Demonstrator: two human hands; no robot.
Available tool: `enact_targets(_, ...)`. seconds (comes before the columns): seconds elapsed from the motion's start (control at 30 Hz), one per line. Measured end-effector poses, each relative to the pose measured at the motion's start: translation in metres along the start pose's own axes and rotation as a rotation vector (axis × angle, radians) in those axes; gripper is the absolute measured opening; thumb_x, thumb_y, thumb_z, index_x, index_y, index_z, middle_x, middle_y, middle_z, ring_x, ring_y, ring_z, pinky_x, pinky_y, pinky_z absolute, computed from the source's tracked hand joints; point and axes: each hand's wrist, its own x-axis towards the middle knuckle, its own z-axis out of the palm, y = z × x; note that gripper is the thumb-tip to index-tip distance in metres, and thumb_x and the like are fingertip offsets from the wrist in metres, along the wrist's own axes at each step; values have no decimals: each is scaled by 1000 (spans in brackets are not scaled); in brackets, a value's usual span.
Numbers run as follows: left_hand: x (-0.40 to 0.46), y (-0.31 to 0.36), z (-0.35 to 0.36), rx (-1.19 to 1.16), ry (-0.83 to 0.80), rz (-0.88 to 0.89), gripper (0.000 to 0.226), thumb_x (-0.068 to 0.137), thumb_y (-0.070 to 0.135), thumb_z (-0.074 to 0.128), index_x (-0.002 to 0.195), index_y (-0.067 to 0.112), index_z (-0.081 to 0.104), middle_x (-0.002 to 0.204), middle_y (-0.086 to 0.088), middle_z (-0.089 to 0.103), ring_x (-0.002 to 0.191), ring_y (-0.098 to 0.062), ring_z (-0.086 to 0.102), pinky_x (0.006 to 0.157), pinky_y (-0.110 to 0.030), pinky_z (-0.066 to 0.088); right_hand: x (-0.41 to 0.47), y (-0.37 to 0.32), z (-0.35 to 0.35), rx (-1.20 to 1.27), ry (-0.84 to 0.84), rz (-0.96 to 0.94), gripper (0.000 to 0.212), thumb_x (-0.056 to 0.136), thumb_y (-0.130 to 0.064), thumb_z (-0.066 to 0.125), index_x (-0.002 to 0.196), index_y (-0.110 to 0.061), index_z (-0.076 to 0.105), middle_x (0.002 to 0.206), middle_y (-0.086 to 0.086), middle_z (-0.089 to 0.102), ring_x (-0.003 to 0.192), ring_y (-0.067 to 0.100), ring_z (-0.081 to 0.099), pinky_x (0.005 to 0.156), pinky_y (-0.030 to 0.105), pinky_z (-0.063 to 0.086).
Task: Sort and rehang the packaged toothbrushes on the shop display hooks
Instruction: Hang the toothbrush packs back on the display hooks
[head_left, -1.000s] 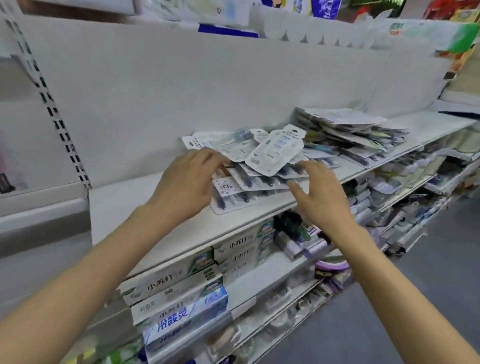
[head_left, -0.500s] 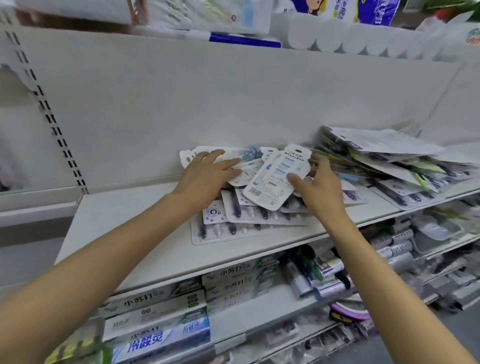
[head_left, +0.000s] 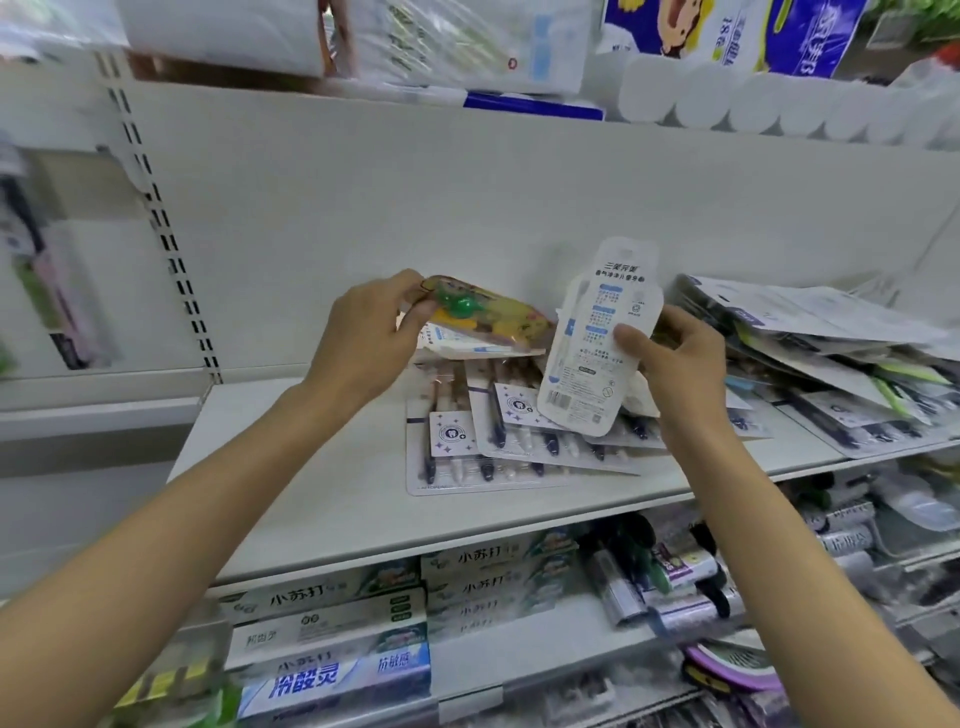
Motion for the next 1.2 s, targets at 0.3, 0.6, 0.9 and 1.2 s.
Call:
enact_targets(0.3,-13,2,-58,-771,119,-505,15,100,15,56,104,16,71,100,-4,74,94,-21,69,75,-32,61,-17,-20,27,20,-97,-123,12,96,-10,64,106,-15,66,103,-6,75,91,7,72,69,20,56)
enact_targets(0.6,-71,-9,-89,-1202,90,-866,28,91,5,64,119,-1,60,109,-21,71,81,-28,74,68,-32,61,-44,-35,67,-13,-232,-142,8,101,-19,55,108,-14,56,105,6,71,94,24,70,82,53,59)
enact_targets(0.9,-139,-16,-121,-1157,11,-906,58,66,0,64,123,6,62,103,-19,71,74,-22,69,65,-30,60,-68,-38,118,208,-387,86,17,101,-16,43,94,-20,57,96,-2,73,84,17,69,56,22,54)
enact_targets(1.2,-196,-22,-176,-1081,164,-918,55,82,-16,58,130,13,57,115,-18,72,81,-25,73,68,-32,64,-126,-57,179,588,-840,372,41,102,-12,29,142,-18,39,127,19,67,115,37,67,98,57,49)
